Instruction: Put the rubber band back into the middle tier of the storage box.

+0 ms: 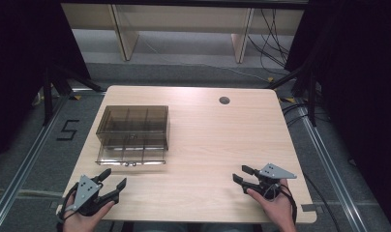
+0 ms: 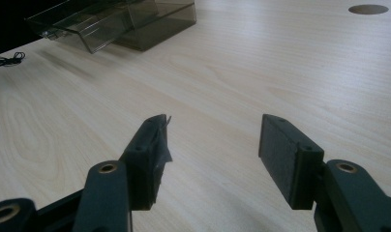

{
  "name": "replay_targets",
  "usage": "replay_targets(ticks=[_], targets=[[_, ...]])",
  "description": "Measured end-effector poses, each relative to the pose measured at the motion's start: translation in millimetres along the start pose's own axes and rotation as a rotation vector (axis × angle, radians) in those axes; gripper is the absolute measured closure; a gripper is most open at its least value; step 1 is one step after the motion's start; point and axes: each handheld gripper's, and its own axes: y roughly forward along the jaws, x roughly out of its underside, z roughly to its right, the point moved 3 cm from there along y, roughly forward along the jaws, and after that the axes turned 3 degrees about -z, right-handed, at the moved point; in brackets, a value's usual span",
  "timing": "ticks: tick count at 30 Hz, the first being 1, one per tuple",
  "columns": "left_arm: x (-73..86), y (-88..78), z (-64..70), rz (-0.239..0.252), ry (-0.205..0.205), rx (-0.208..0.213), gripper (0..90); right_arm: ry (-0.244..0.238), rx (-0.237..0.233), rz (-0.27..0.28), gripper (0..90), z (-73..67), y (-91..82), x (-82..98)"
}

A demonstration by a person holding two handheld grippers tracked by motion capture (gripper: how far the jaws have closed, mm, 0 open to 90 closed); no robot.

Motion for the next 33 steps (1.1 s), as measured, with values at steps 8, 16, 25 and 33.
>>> replay_targets(ticks=[8, 16, 25, 33], targets=[[-15.9, -18.0, -20.6, -0.351, 0.133, 0.063, 38.3, -0.014, 0.016, -0.015, 44.5, 0.7, -2.2, -1.4], [-36.4, -18.8, -42.2, -0.558, 0.152, 0.118, 41.3, -0.018, 0.007, -0.015, 44.5, -0.7, -3.1, -2.7], [-38.3, -0.5, -64.5, -0.777, 0.176, 0.183, 47.9, -0.04, -0.008, 0.006, 44.4, 1.8, -1.4, -4.0], [-37.9, 11.6, -78.8, -0.903, 0.201, 0.192, 48.5, -0.017, -0.01, -0.005, 44.3, -0.6, -1.2, -3.7]])
